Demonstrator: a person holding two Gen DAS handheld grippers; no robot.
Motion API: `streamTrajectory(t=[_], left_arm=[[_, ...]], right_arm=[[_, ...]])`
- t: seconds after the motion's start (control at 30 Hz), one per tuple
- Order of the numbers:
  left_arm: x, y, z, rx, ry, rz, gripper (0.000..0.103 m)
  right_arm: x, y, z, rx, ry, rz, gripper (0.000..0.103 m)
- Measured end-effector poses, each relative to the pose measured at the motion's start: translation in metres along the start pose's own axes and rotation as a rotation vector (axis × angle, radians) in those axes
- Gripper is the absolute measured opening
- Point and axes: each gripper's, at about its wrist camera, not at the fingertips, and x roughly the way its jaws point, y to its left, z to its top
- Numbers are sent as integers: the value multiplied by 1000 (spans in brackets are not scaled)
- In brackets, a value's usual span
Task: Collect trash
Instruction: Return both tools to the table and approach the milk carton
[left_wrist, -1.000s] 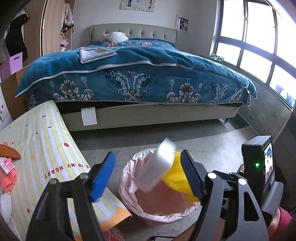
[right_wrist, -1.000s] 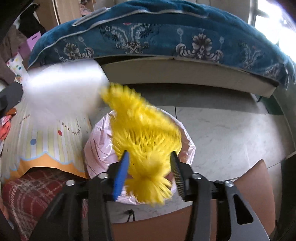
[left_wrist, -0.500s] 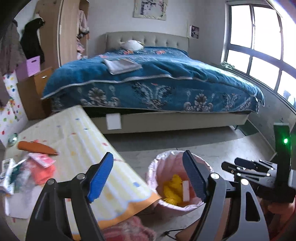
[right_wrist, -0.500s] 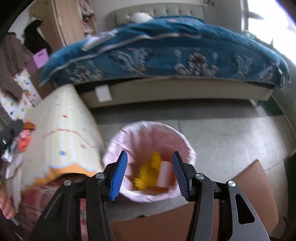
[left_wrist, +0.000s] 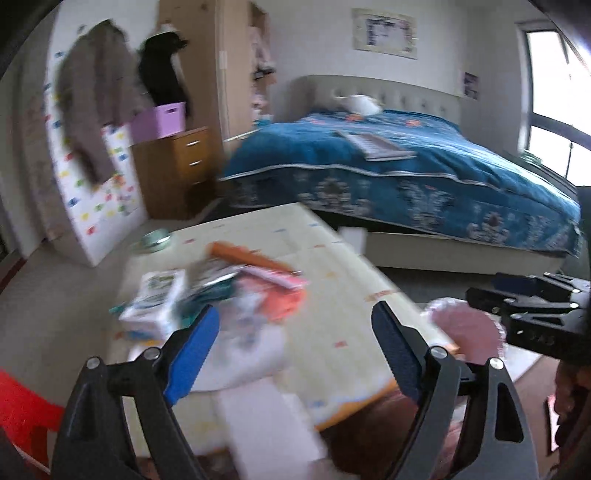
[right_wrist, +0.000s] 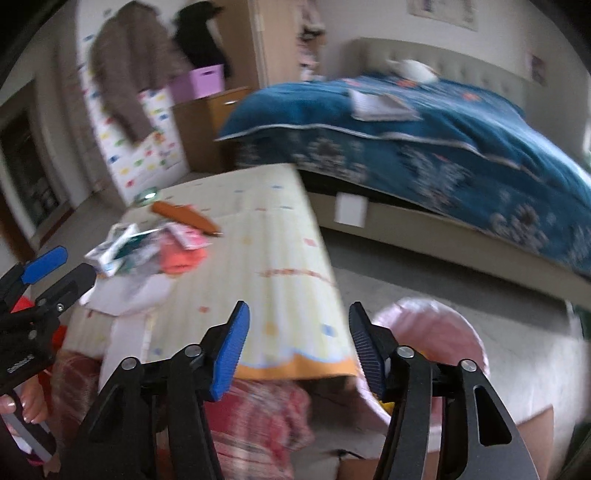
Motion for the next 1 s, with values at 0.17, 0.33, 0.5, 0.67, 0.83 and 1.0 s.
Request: streamTrajectory(t=[0.17,0.33,0.5,0.67,0.83,1.0], left_arm=[[0,57,-11,-80,19,107,88],[7,109,-22,-167,44,179,91],[19,136,-29,-217,79,206,91],[43,144,-29,-208,127,218,92],[79,150,-28,-193,196,216,92],[107,160,-24,-203,249,184,90]], right_arm=[[14,44,14,-80,-1,56,64],[24,77,28,-132,-21,94,72],[33,93,41,-151,-44,104,76],[53,101,57,-136,-55,103,78],[69,99,67,-105,-63,111,81],[81,93,71,-94,-47,120,81]])
